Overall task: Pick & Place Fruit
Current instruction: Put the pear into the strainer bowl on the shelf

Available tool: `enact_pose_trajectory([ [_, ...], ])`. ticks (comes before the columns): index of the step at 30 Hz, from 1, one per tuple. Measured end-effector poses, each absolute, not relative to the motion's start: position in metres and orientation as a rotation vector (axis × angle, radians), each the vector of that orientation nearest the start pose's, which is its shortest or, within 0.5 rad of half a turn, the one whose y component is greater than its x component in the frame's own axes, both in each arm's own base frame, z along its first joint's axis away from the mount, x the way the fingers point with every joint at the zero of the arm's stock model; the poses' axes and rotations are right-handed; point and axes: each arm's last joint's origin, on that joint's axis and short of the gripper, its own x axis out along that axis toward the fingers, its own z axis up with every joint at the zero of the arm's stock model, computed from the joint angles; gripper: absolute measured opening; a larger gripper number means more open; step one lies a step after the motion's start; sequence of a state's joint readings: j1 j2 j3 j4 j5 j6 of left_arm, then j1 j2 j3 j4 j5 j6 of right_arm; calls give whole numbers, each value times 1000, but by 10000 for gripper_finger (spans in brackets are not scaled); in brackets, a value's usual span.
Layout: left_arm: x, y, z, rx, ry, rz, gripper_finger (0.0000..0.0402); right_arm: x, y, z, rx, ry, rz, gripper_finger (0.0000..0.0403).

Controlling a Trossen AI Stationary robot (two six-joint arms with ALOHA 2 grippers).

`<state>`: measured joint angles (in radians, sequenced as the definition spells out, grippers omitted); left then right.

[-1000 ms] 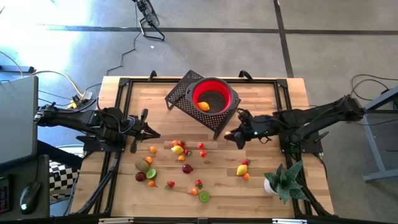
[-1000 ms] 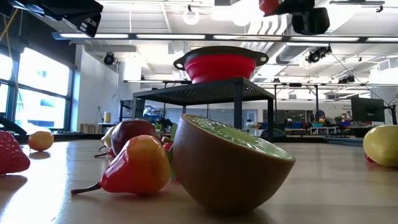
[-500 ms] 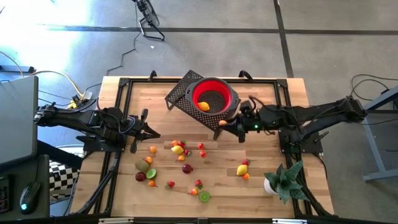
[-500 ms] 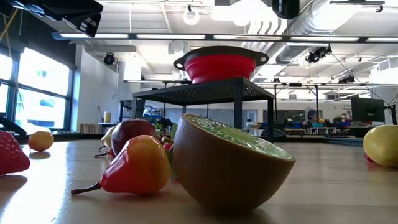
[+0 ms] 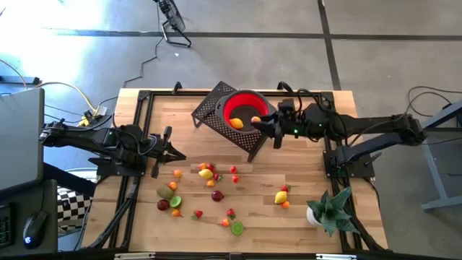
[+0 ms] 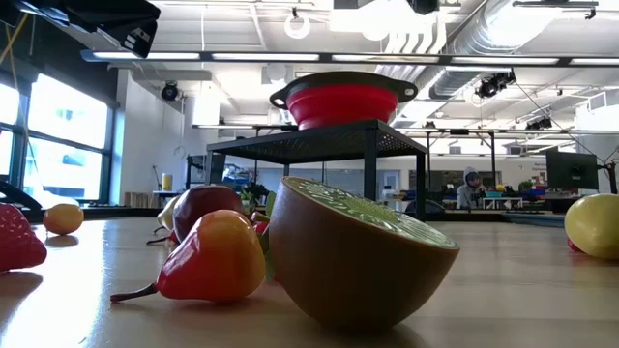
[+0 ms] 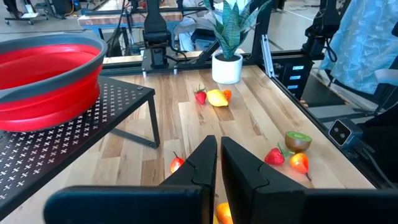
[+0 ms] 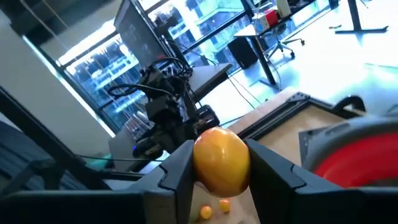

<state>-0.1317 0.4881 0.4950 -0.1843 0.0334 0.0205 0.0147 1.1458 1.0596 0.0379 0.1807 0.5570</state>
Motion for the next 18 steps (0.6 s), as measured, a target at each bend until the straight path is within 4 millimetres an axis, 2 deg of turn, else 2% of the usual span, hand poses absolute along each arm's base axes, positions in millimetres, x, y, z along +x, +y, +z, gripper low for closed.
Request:
enact_pose_trajectory([
  [8,125,-18,272,29,176,-166,19,279,-17,395,450,121,-284,120],
  [13,125,-18,272,29,177,-166,19,299,-32,392,418,234,-351,122],
  [18,125,-18,272,29,176,-166,19,314,-53,381,414,362,-443,119],
])
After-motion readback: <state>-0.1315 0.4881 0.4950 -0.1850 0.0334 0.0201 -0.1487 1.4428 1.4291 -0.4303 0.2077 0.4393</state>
